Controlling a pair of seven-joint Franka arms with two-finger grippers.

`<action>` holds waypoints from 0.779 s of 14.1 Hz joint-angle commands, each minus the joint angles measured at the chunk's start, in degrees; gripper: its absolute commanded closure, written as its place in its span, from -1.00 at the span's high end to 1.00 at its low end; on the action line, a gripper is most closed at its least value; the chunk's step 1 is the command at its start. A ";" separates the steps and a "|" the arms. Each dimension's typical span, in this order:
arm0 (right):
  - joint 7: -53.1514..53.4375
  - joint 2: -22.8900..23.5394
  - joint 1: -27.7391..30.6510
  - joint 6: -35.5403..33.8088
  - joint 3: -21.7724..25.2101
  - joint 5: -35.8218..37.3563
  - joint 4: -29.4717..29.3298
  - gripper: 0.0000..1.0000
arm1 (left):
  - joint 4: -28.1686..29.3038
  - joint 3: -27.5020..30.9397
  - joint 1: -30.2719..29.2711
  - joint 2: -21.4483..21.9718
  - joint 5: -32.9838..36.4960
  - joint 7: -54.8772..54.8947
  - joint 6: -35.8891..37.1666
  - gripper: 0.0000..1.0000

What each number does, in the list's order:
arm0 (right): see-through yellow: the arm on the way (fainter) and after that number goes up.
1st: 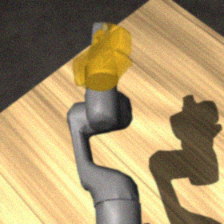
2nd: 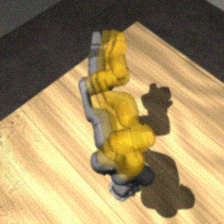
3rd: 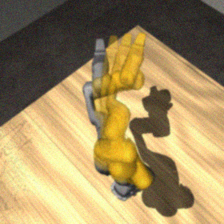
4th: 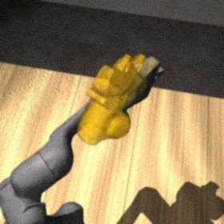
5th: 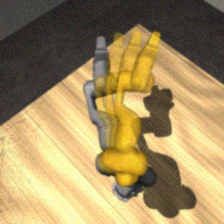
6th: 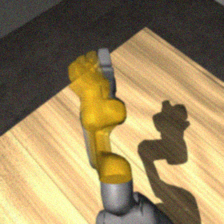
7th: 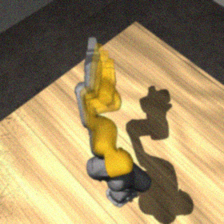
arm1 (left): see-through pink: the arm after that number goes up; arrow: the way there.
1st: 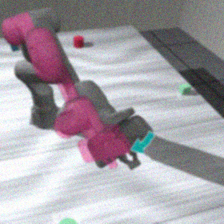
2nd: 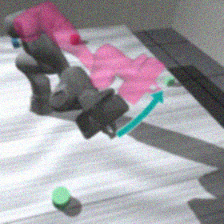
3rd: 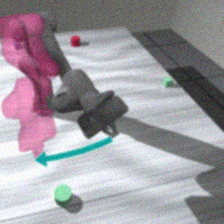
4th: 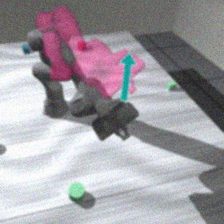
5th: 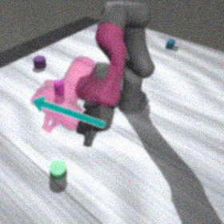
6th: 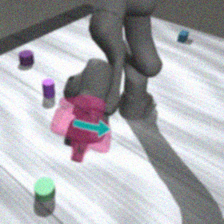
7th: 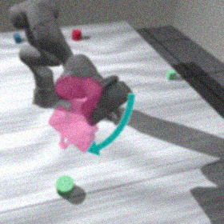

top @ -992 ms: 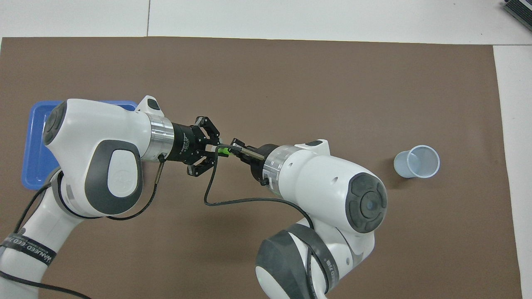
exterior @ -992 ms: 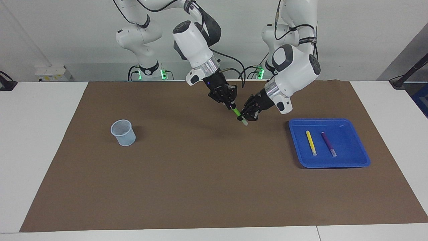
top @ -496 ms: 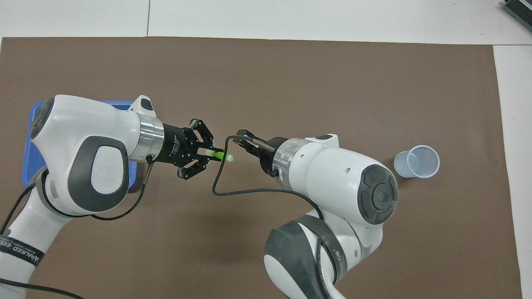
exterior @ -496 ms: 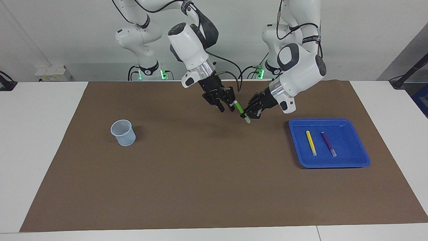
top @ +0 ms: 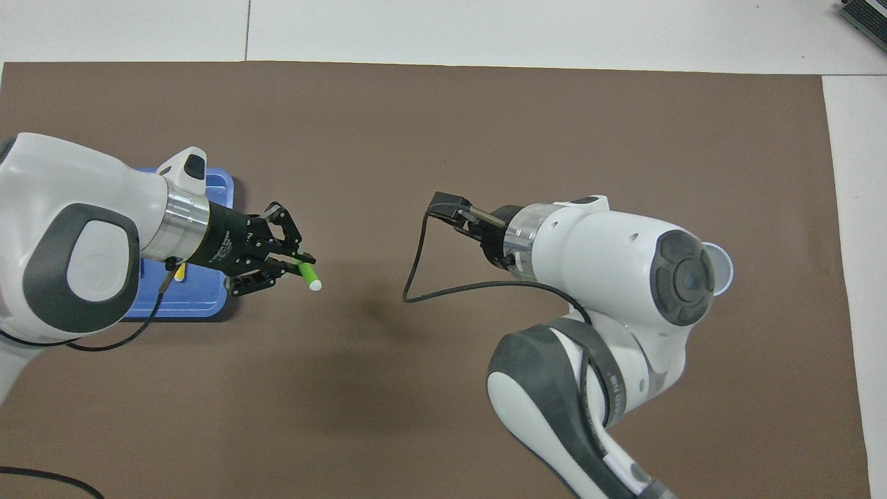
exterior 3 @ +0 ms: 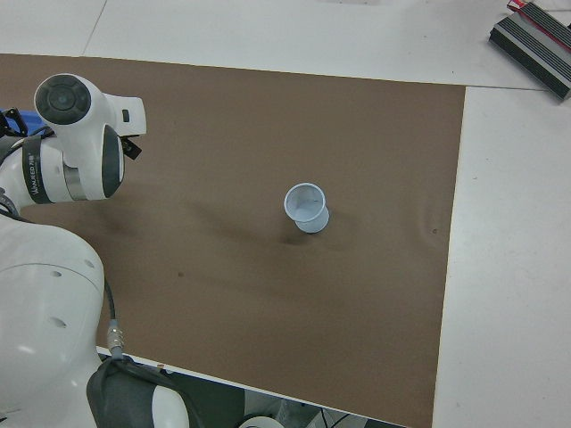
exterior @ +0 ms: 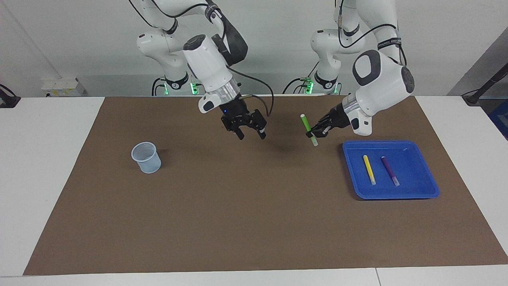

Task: Right arm passes pens to left for tray arrangement
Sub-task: 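Lower the green pen into the tray while the right gripper withdraws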

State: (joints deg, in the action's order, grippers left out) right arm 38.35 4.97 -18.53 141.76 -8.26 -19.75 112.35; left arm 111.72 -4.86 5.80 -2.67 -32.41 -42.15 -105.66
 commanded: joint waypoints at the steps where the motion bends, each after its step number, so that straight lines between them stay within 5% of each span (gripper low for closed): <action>1: -8.34 -0.66 7.08 -7.26 -0.53 5.58 -1.59 1.00 | -1.68 -0.24 -4.99 0.47 6.80 15.03 5.71 -1.00; 7: -22.68 -3.55 17.46 -22.48 -0.36 13.95 -6.17 1.00 | -2.82 -0.24 -11.41 -0.23 23.94 41.85 4.95 -1.00; 11: -29.03 -4.26 18.09 -33.10 -0.27 17.10 -10.91 1.00 | -3.00 -0.24 -14.06 -0.58 31.16 49.96 -0.32 -1.00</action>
State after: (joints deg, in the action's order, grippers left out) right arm 11.33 0.76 -0.85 113.10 -7.84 -5.40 103.99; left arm 109.36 -4.47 -7.17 -2.76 -4.50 4.72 -103.79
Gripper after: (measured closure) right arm 0.000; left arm 0.828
